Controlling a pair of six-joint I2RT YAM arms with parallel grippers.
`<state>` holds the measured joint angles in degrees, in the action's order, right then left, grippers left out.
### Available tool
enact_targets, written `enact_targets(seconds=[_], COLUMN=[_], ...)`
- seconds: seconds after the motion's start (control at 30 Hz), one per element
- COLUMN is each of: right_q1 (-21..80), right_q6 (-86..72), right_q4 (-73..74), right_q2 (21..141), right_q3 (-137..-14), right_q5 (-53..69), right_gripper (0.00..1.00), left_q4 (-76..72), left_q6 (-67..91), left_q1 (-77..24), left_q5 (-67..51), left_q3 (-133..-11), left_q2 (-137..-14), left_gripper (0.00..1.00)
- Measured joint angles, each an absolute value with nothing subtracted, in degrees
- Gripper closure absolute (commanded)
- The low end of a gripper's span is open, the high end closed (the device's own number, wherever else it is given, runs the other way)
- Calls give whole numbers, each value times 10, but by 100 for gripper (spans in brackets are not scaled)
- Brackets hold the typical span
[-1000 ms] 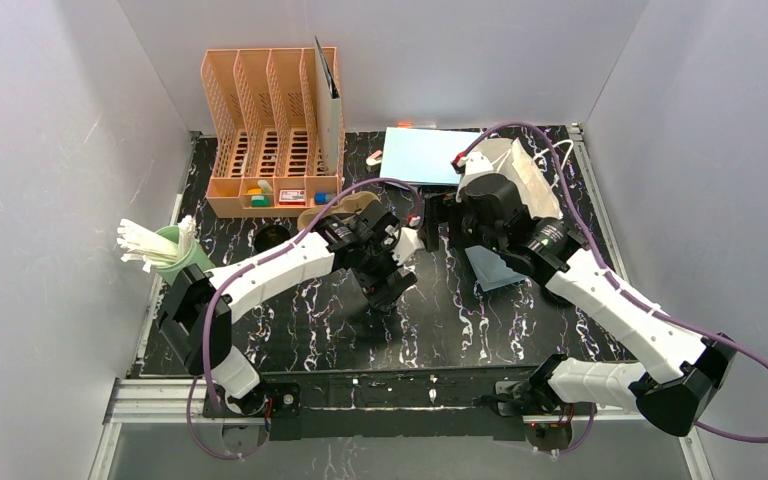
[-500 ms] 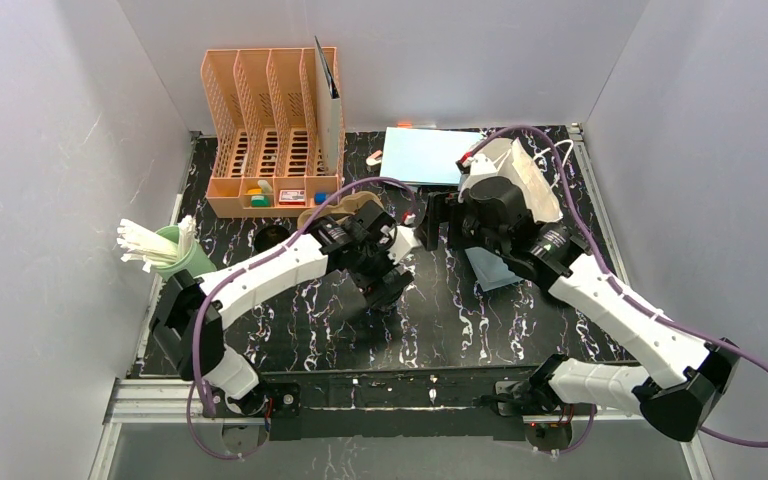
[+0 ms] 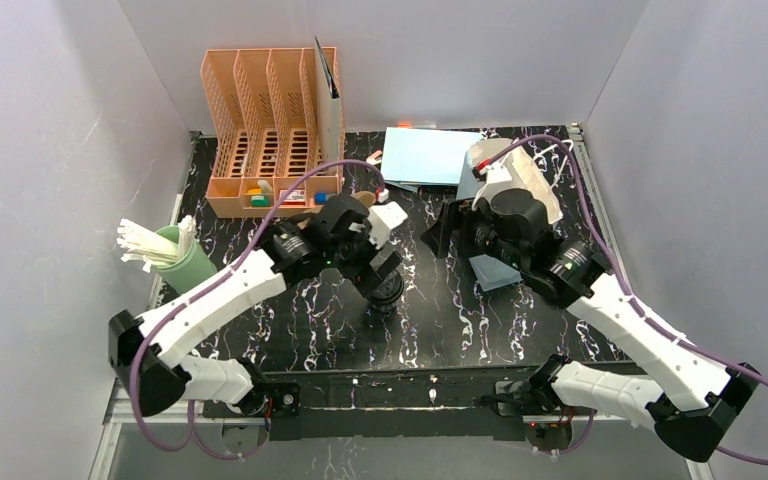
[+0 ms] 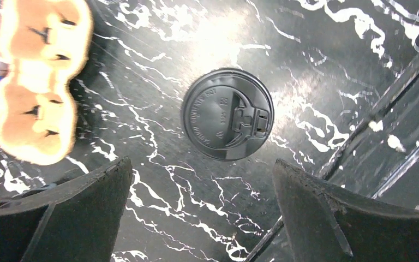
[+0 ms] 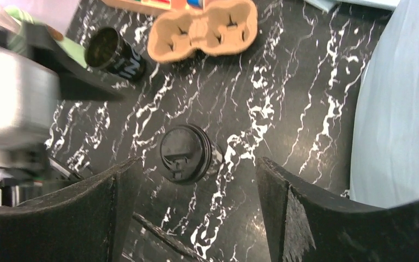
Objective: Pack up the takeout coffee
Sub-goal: Close the cup lid on the coffee cup.
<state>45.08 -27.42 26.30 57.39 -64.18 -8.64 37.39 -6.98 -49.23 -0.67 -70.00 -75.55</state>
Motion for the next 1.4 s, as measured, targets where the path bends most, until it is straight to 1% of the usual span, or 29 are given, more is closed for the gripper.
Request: enact_targets(seconds=[0.07, 0.13, 0.17, 0.2, 0.23, 0.27, 0.3, 0.33, 0.37, 0.4, 0.43, 0.53, 0.67, 0.87, 1.03, 1.17, 1.4], right_q1=[451, 451, 451, 451, 451, 452, 454, 459, 466, 477, 499, 560, 607, 612, 613, 613, 613], right_q6=[-270, -267, -265, -262, -259, -256, -253, -251, -248, -245, -237, -227, -221, -220, -210, -205, -197], right_q4=[275, 288, 291, 293, 295, 297, 299, 300, 300, 301, 306, 330, 362, 408, 425, 439, 444], right_q2=[576, 589, 599, 610, 620, 633, 647, 662, 677, 691, 711, 770, 846, 900, 932, 953, 987], right_q3=[-630, -628, -628, -628, -628, -628, -628, -628, -628, -628, -630, -653, -705, -774, -809, -824, -846], right_q5=[-79, -64, -53, -39, -28, -14, -1, 7, 13, 12, 4, -22, -69, -138, -157, -157, -149], right_gripper=[19, 26, 32, 34, 34, 29, 22, 11, 3, 2, 2, 2, 2, 2, 2, 2, 2], left_q4=[366, 361, 359, 358, 358, 357, 356, 356, 354, 352, 351, 351, 348, 342, 329, 309, 273], left_q6=[-56, -41, -31, -19, -6, 10, 26, 40, 58, 79, 99, 150, 208, 266, 286, 305, 345], left_q1=[-489, -482, -476, -467, -457, -447, -438, -430, -421, -410, -398, -360, -297, -223, -215, -215, -214], left_q5=[12, 28, 34, 40, 44, 48, 52, 55, 60, 67, 72, 81, 76, 38, 17, -8, -46], left_q3=[-699, -694, -688, -682, -676, -669, -663, -658, -651, -641, -631, -603, -570, -527, -507, -486, -443], left_q2=[-726, -701, -688, -675, -665, -656, -649, -643, -638, -632, -624, -605, -586, -563, -545, -538, -528], left_gripper=[2, 2, 4, 8, 12, 16, 21, 22, 22, 19, 16, 14, 18, 23, 24, 31, 33])
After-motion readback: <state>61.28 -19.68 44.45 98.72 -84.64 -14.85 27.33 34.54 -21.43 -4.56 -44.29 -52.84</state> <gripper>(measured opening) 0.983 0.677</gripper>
